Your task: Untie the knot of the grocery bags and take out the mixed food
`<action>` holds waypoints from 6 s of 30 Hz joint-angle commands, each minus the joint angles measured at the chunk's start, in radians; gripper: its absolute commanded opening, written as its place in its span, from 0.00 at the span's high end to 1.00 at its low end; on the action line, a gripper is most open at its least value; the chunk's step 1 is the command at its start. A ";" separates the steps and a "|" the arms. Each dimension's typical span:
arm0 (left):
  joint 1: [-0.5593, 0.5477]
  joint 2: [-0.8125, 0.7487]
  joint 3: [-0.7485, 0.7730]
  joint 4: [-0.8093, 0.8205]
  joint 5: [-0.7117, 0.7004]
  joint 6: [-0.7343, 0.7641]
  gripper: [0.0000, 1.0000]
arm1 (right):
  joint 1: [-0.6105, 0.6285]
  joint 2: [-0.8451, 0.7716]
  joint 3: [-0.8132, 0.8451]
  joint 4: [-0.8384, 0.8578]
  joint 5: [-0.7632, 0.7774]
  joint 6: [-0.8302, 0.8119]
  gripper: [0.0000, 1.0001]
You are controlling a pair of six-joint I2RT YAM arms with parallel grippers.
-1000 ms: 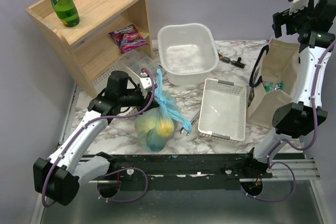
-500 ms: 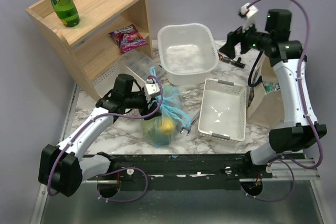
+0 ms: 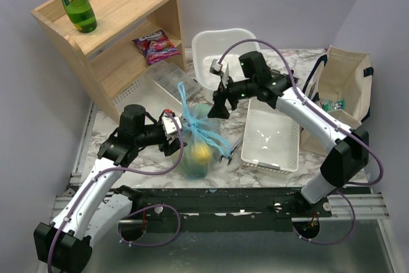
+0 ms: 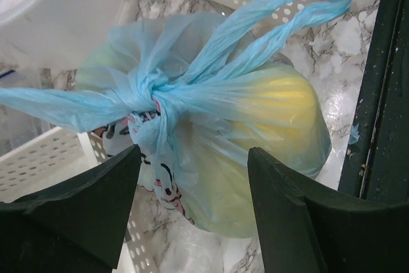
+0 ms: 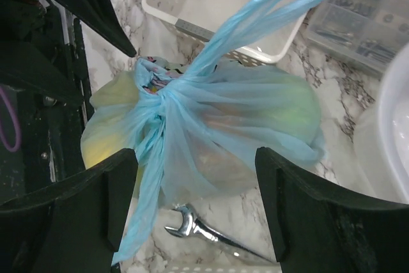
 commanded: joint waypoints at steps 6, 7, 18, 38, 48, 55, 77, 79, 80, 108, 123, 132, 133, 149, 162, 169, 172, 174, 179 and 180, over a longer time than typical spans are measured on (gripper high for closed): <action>-0.003 0.119 -0.069 0.252 -0.127 -0.077 0.36 | 0.098 0.136 -0.066 0.239 0.021 -0.004 0.31; -0.007 0.133 -0.063 0.262 -0.135 -0.077 0.37 | 0.100 0.145 -0.067 0.233 0.020 -0.002 0.33; -0.033 0.166 -0.071 0.253 -0.197 -0.068 0.97 | 0.123 0.119 -0.145 0.171 0.067 -0.063 0.81; 0.005 -0.014 -0.121 0.143 -0.048 0.098 1.00 | 0.087 -0.039 -0.159 0.077 0.051 -0.019 0.23; -0.037 0.038 -0.062 0.191 -0.051 0.080 1.00 | 0.207 0.096 -0.167 0.234 0.086 -0.101 0.17; -0.053 0.018 -0.063 0.139 -0.075 0.102 1.00 | 0.208 0.122 -0.161 0.244 0.166 -0.119 0.99; 0.006 -0.039 0.070 -0.030 -0.050 0.097 0.39 | -0.001 -0.089 -0.309 0.119 0.006 0.037 0.99; -0.083 -0.026 0.085 0.004 -0.099 0.045 0.39 | 0.003 -0.095 -0.312 0.132 -0.002 0.050 0.99; -0.124 -0.012 0.091 0.022 -0.126 0.008 0.39 | 0.006 -0.098 -0.315 0.137 -0.002 0.054 0.99; -0.137 -0.038 0.051 -0.049 -0.200 0.025 0.99 | -0.016 -0.183 -0.338 0.017 0.049 -0.003 0.99; -0.336 0.329 0.128 0.110 -0.485 -0.164 0.57 | -0.015 -0.188 -0.359 0.099 0.043 0.026 0.99; -0.054 -0.082 -0.064 -0.017 -0.168 0.100 1.00 | -0.097 -0.212 -0.402 0.043 0.131 -0.010 0.99; -0.031 -0.106 -0.076 -0.039 -0.141 0.146 1.00 | -0.110 -0.204 -0.399 0.042 0.131 -0.008 0.99; -0.121 -0.037 -0.018 0.037 -0.068 0.251 1.00 | 0.140 -0.147 -0.222 0.169 0.189 -0.045 0.18; -0.159 -0.132 -0.078 -0.035 -0.145 0.370 1.00 | 0.155 -0.063 -0.164 0.194 0.302 -0.032 0.86; -0.112 -0.336 -0.226 -0.151 -0.232 0.530 1.00 | -0.005 -0.102 -0.151 0.117 0.294 0.007 0.99; -0.088 -0.430 -0.291 -0.207 -0.287 0.587 1.00 | -0.067 -0.121 -0.167 0.099 0.271 0.007 0.99; -0.082 -0.488 -0.311 -0.229 -0.302 0.587 1.00 | -0.072 -0.127 -0.179 0.098 0.235 0.011 0.99; -0.082 -0.519 -0.224 -0.276 -0.247 0.470 0.60 | -0.069 -0.104 -0.165 0.125 0.076 0.087 0.99; -0.082 -0.495 -0.186 -0.272 -0.232 0.415 0.44 | -0.068 -0.095 -0.154 0.130 0.060 0.102 0.99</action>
